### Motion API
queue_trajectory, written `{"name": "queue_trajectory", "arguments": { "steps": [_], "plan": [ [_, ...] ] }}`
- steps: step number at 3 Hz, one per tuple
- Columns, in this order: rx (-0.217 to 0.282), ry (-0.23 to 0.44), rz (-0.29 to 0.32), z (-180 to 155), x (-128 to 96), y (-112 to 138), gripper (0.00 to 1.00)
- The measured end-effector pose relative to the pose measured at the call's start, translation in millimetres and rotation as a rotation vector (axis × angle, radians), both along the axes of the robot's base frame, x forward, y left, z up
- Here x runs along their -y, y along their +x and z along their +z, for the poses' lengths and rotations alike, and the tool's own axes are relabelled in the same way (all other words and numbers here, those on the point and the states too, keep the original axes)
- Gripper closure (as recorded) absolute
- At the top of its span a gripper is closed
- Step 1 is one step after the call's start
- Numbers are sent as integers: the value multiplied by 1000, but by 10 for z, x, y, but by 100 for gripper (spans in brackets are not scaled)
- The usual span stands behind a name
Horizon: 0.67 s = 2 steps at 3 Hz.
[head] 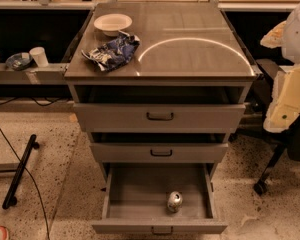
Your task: Pick 7up can from bottom drawer and place on counter
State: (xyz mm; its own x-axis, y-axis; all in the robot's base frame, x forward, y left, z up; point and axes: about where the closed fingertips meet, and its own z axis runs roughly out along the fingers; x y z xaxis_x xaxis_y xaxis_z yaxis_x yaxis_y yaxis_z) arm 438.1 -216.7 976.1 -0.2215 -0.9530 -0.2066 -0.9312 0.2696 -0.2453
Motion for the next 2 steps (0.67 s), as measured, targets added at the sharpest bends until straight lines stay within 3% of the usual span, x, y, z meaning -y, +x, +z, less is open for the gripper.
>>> {"name": "queue_trajectory", "arguments": {
  "steps": [1,2],
  "plan": [
    [0,10,0,-24,1,2,0],
    [4,161,6,-376,18,24,0]
  ]
}}
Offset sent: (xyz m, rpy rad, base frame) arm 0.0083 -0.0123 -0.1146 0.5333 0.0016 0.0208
